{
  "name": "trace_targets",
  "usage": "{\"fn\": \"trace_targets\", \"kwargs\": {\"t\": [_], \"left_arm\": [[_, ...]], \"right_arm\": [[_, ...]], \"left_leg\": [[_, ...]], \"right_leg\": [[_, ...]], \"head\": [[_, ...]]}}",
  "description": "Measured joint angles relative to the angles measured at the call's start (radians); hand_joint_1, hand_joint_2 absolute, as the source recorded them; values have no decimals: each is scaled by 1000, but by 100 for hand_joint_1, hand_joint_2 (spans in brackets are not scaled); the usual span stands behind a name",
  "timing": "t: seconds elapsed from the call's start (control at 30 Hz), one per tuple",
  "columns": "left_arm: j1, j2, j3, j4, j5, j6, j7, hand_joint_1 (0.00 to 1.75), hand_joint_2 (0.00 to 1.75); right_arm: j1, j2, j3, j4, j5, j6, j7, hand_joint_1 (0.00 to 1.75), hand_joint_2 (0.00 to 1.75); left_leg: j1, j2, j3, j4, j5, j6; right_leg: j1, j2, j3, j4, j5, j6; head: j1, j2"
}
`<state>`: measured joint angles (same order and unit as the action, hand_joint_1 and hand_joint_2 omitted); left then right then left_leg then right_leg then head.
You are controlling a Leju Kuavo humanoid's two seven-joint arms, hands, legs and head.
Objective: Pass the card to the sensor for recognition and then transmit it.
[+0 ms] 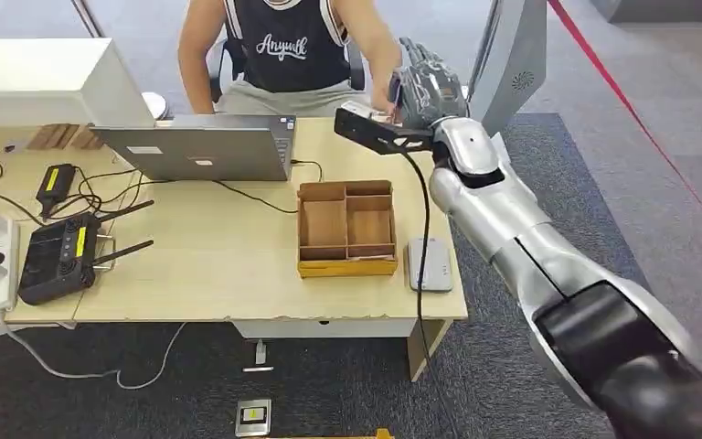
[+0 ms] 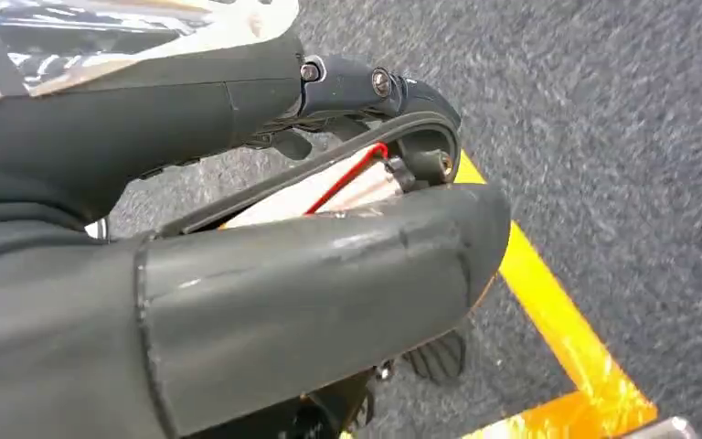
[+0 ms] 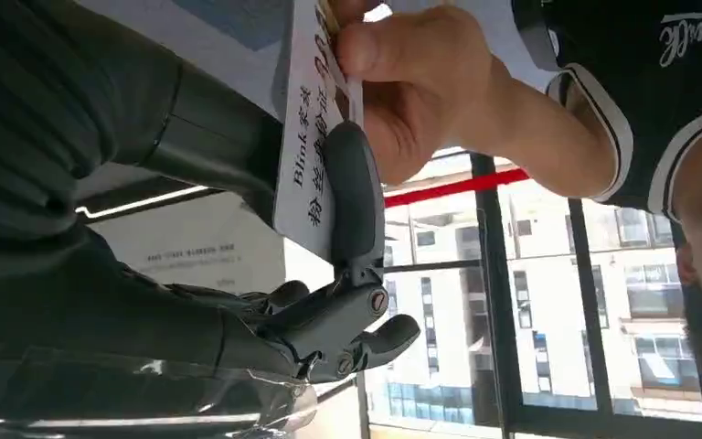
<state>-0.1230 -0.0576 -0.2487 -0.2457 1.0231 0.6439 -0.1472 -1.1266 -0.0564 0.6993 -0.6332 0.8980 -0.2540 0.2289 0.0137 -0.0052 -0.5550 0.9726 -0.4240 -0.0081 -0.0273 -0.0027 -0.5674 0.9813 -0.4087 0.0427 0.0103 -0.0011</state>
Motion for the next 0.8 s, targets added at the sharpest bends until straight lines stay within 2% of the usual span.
{"fn": "trace_targets", "kwargs": {"t": [0.2, 0.23, 0.27, 0.3, 0.33, 0.8], "left_arm": [[-11, 0, -11, -3, 11, 2, 13, 0, 0], [-12, 0, -13, -3, 11, 2, 14, 0, 0], [-12, 0, -13, -4, 12, 2, 15, 0, 0], [-12, 0, -13, -5, 12, 2, 16, 0, 0], [-12, 0, -14, -6, 12, 2, 18, 0, 0], [-13, 5, -37, -10, 33, 2, 30, 0, 0]], "right_arm": [[-24, 38, 13, 90, -10, 2, 8, 175, 175], [-25, 42, 14, 98, -11, 1, 8, 152, 175], [-26, 47, 16, 110, -11, 1, 8, 0, 175], [-27, 51, 18, 120, -12, 1, 8, 0, 175], [-28, 53, 19, 127, -15, 0, 8, 0, 0], [-31, 71, 28, 195, -39, -40, -2, 0, 0]], "left_leg": [[0, 0, 0, 0, 0, 0], [0, 0, 0, 0, 0, 0], [0, 0, 0, 0, 0, 0], [0, 0, 0, 0, 0, 0], [0, 0, 0, 0, 0, 0], [0, 1, 1, 0, 0, 0]], "right_leg": [[0, 0, 0, 0, 0, 0], [0, 0, 0, 0, 0, 0], [0, 0, 0, 0, 0, 0], [0, 0, 0, 0, 0, 0], [0, 0, 0, 0, 0, 0], [0, 0, 0, 0, 0, 0]], "head": [[0, 0], [0, 0], [0, 0], [0, 0], [0, 0], [0, 0]]}}
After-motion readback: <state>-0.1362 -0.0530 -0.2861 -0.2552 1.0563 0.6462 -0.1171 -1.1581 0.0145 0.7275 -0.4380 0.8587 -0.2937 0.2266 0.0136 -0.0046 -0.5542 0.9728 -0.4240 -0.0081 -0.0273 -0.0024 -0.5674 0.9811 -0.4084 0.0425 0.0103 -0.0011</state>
